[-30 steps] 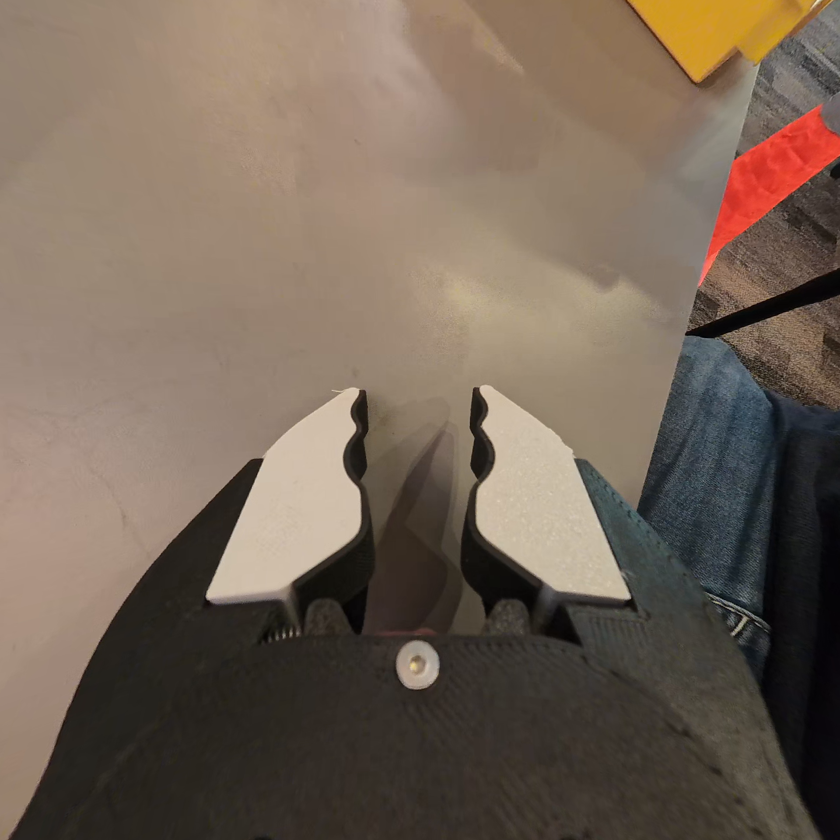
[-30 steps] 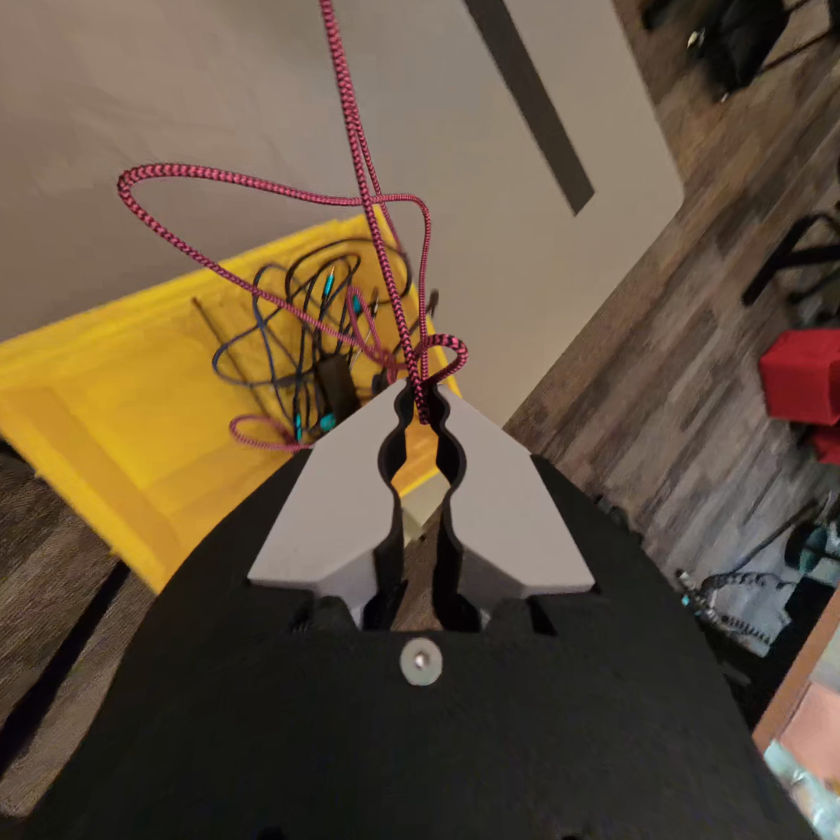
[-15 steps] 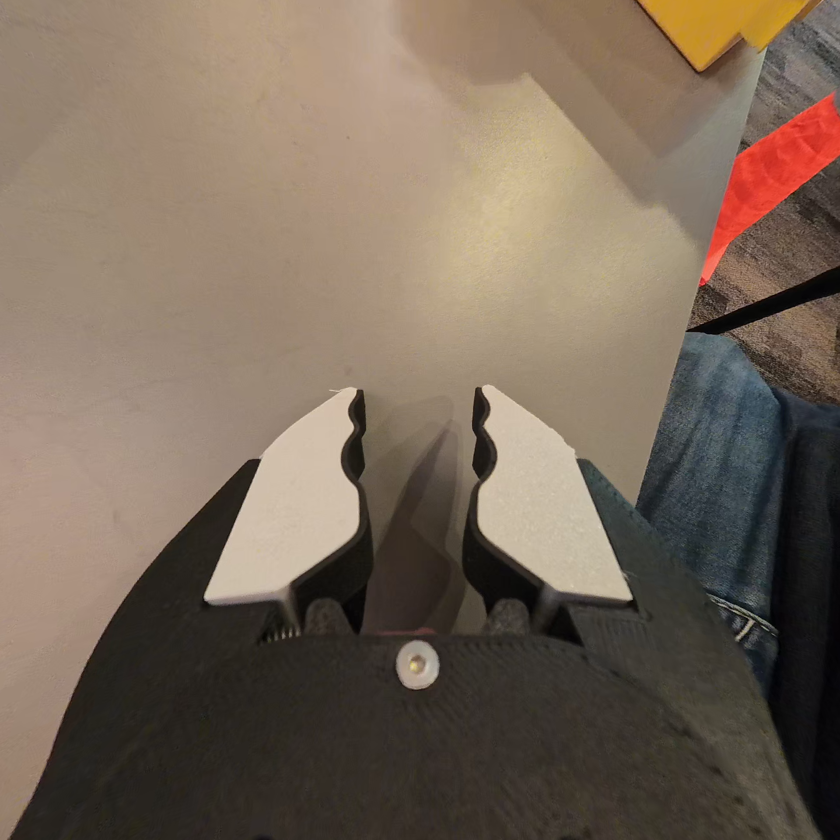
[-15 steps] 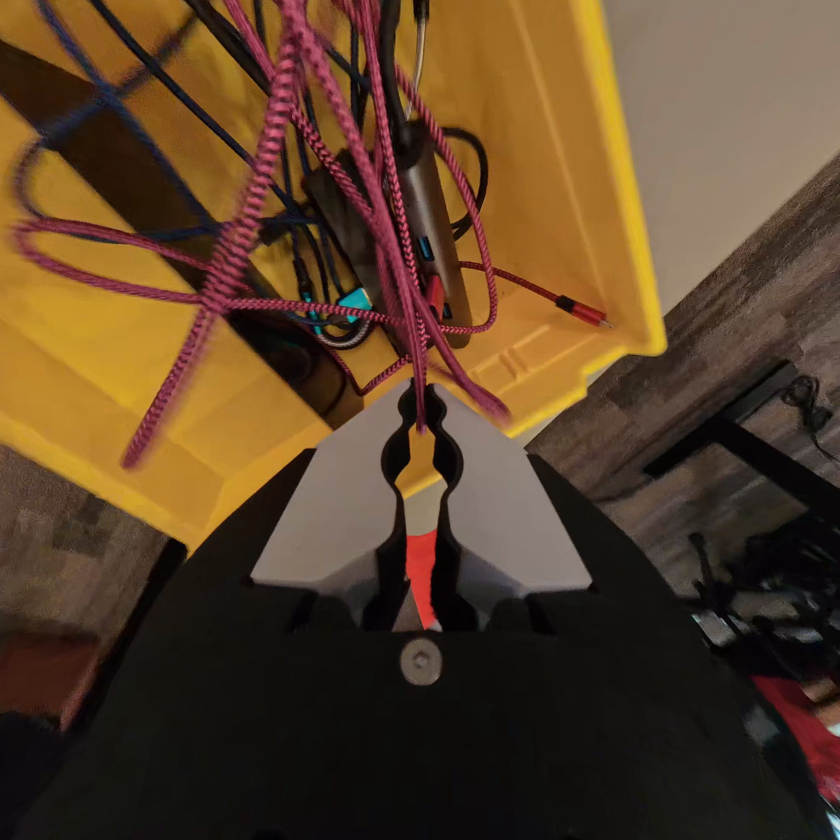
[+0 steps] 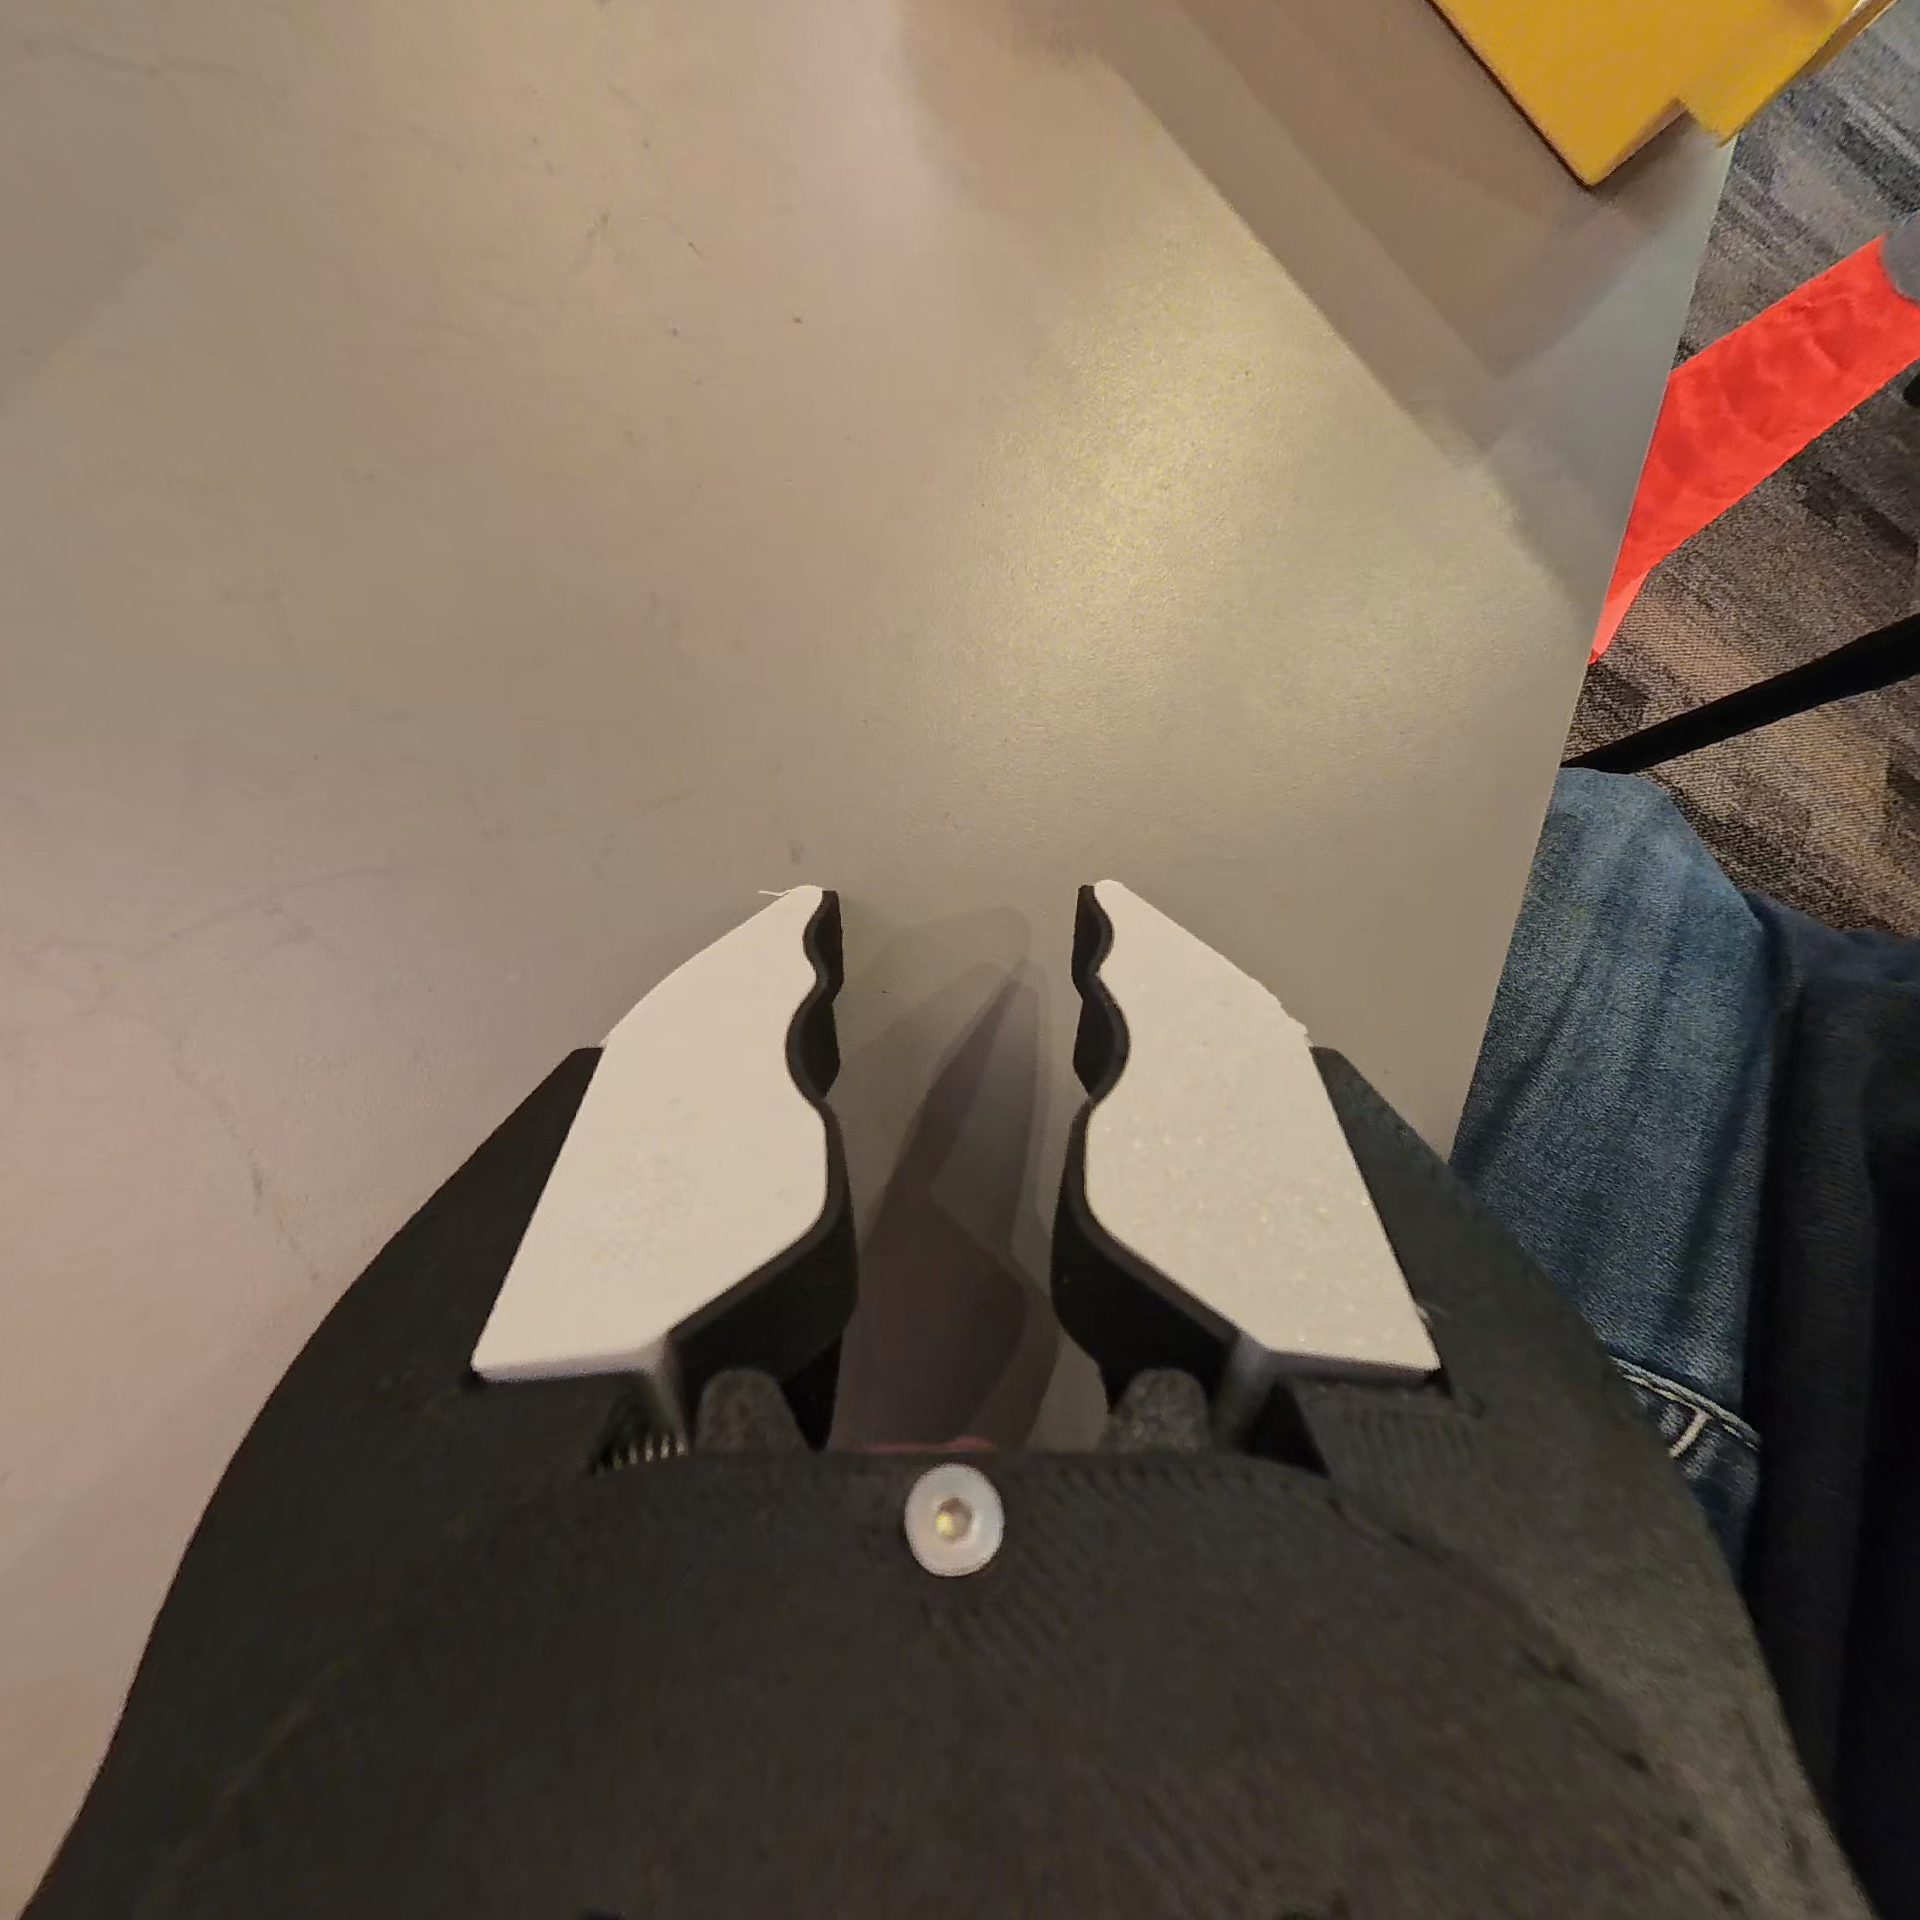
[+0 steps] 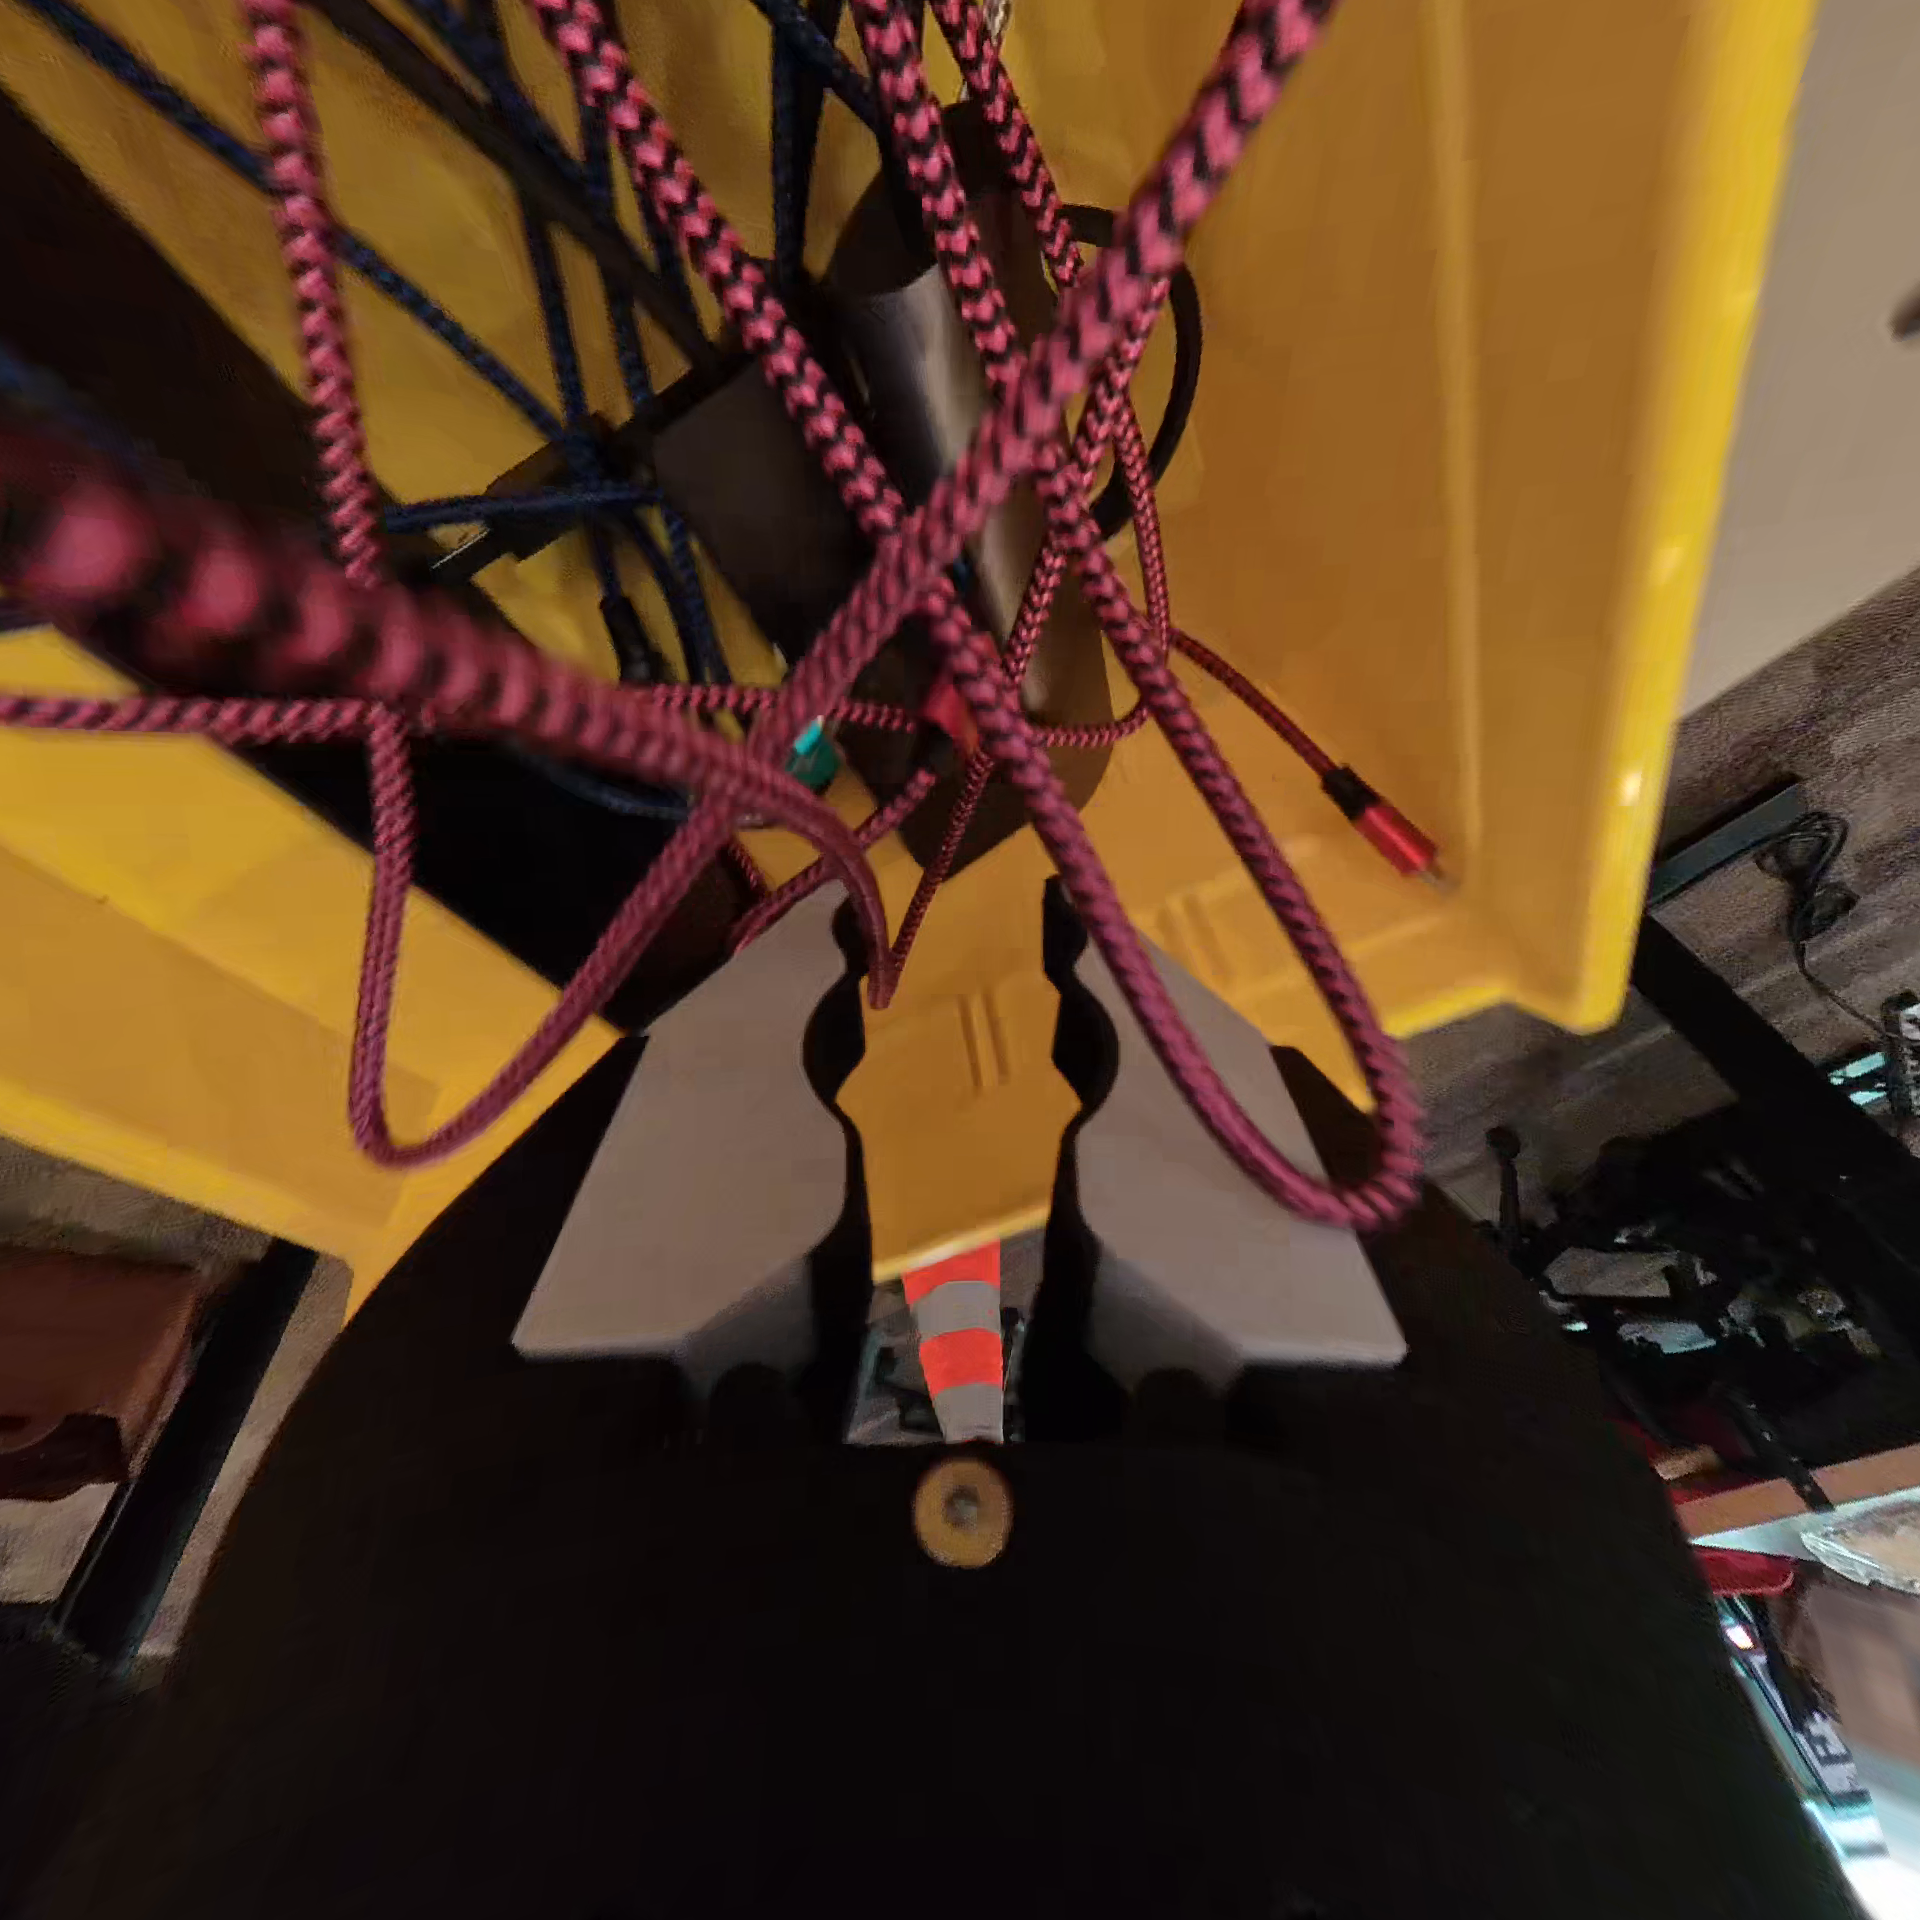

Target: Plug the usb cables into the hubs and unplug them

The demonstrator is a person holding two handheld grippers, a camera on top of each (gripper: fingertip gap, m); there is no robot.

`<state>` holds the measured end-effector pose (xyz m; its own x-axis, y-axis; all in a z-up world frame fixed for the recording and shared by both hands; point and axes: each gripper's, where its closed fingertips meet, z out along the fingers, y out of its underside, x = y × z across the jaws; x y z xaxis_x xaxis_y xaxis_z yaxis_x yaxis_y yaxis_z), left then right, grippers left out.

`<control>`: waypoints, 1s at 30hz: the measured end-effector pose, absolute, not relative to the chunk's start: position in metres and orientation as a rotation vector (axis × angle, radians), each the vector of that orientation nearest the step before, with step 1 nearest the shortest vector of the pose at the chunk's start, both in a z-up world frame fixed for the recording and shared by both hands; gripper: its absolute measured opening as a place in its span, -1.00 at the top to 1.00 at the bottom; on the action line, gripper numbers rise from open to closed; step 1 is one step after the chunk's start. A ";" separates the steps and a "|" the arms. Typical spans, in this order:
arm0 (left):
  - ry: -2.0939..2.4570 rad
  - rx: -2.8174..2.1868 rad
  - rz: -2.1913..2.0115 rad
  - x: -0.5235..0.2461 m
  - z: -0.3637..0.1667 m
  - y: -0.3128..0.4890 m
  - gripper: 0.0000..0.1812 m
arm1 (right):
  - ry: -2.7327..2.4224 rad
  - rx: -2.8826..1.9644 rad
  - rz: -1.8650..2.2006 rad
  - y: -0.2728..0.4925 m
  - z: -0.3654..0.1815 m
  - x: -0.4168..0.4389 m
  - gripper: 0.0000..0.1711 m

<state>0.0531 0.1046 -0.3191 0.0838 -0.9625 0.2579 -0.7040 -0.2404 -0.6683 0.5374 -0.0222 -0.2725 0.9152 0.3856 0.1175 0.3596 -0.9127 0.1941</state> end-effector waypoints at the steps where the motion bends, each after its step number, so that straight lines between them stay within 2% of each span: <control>1: 1.646 -1.998 -0.955 0.053 -0.319 0.105 0.54 | 0.574 2.925 0.226 -0.024 -0.264 0.535 0.57; 9: 1.648 -1.996 -0.951 0.053 -0.319 0.104 0.54 | 0.506 3.066 0.366 -0.028 -0.187 0.535 0.31; 12: 1.648 -1.995 -0.948 0.053 -0.319 0.104 0.54 | 0.532 3.233 0.388 0.002 -0.160 0.515 0.30; 14: 1.647 -1.997 -0.952 0.053 -0.319 0.104 0.54 | 0.611 3.385 0.307 0.036 -0.154 0.488 0.37; 18: 1.652 -1.993 -0.949 0.053 -0.319 0.104 0.54 | 0.613 3.322 0.267 0.062 -0.196 0.483 0.57; 20: 1.658 -1.987 -0.941 0.053 -0.319 0.103 0.53 | 0.621 3.267 0.331 0.066 -0.219 0.493 0.98; 22: 1.661 -1.983 -0.937 0.053 -0.320 0.103 0.53 | 0.499 3.209 0.448 0.061 -0.233 0.519 1.00; 25: 1.659 -1.986 -0.947 0.053 -0.319 0.103 0.53 | 0.445 3.275 0.255 0.063 -0.258 0.518 1.00; 30: 1.657 -1.989 -0.956 0.054 -0.319 0.103 0.55 | 0.510 3.180 0.265 0.056 -0.298 0.519 1.00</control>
